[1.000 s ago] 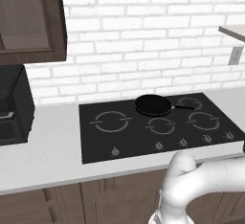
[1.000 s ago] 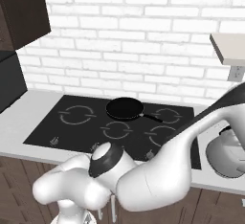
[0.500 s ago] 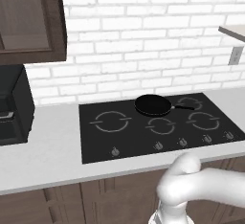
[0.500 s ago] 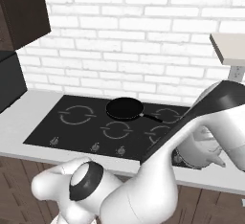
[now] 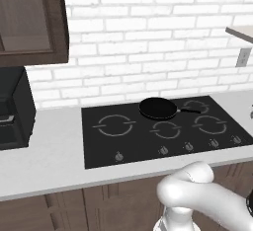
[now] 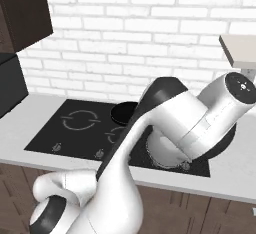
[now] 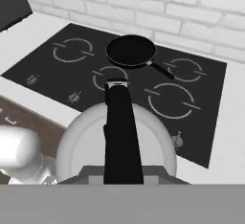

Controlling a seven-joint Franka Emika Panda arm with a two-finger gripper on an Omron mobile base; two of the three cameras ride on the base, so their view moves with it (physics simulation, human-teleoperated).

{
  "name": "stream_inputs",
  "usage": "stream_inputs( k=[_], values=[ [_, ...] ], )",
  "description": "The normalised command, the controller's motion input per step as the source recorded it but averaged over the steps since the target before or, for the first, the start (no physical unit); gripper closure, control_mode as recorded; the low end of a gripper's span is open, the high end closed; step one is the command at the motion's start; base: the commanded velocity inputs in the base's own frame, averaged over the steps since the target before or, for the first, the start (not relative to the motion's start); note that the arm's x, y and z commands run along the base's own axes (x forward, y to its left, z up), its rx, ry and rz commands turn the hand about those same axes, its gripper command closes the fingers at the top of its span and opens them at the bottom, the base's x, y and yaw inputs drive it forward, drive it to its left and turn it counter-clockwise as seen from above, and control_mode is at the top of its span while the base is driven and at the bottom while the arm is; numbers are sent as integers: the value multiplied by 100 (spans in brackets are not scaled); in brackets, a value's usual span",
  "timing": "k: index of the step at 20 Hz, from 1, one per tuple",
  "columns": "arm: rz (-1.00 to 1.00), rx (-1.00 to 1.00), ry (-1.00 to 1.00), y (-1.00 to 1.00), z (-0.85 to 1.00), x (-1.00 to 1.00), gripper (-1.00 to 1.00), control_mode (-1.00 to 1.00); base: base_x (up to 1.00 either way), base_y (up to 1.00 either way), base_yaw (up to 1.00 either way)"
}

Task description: Pick the kettle from the counter and place it on a stove burner. Then turn the burner on.

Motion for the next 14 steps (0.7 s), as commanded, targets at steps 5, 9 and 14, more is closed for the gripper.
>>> stream_inputs(
  k=[5, 9, 14],
  values=[
    [0, -4, 11, 100, 5, 35, 100, -100, 0, 0, 0],
    [0, -1, 17, 100, 1, 56, 100, -100, 0, 0, 0],
    [0, 0, 24, 72, 0, 44, 100, -100, 0, 0, 0]
  ],
)
